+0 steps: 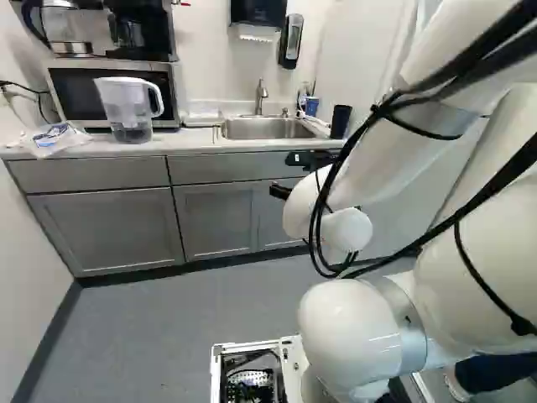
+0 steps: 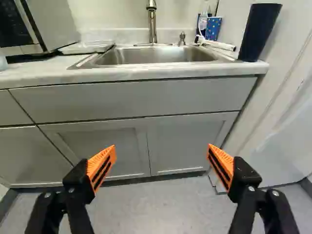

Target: Rinse the cup and place it in the tray

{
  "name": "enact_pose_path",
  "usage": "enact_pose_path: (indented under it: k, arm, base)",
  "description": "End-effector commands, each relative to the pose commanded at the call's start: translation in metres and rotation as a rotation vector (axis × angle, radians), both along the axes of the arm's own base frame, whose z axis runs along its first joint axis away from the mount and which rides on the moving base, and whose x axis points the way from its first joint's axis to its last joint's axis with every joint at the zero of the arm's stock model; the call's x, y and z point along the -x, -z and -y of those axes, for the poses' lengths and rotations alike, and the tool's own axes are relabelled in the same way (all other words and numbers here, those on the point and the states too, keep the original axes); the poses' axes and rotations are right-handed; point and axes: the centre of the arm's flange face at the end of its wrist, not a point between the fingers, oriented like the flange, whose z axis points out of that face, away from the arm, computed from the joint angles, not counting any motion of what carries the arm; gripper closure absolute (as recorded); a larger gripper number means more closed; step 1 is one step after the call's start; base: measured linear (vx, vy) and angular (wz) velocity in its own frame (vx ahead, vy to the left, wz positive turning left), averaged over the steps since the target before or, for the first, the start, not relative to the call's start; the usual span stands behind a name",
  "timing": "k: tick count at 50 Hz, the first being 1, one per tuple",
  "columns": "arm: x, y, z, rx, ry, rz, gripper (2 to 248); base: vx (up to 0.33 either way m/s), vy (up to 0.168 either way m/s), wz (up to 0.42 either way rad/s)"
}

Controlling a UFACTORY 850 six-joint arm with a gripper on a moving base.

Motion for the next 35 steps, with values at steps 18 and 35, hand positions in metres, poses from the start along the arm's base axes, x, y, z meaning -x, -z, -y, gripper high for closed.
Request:
enact_pose_path:
  k: [18, 35]
  arm:
    - [-0.003, 0.000, 0.000, 0.000, 0.000, -0.001, 3]
    - [-0.018, -0.004, 0.000, 0.000, 0.000, -0.003, 3]
  base:
    - [0.000, 0.000, 0.000]
    - [0.000, 0.000, 0.000]
